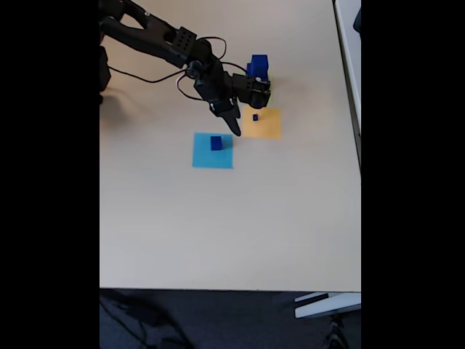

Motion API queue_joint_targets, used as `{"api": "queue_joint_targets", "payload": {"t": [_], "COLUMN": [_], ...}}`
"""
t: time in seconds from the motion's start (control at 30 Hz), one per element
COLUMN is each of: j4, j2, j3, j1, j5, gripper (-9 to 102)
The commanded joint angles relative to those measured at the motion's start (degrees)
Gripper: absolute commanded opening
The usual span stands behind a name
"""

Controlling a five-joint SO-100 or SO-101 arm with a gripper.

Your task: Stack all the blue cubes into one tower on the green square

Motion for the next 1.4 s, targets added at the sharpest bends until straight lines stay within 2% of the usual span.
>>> {"api": "queue_joint_targets", "payload": {"t": [0.0, 1.17, 1.37], "j4": [-3.08, -4.39, -4.39], "j2": [5.89, 7.38, 7.38], "j3": [1.76, 8.88, 9.67], "j1": [1.67, 6.77, 6.94], "j5": [-1.76, -7.03, -7.21], "gripper": [25, 25, 20]}}
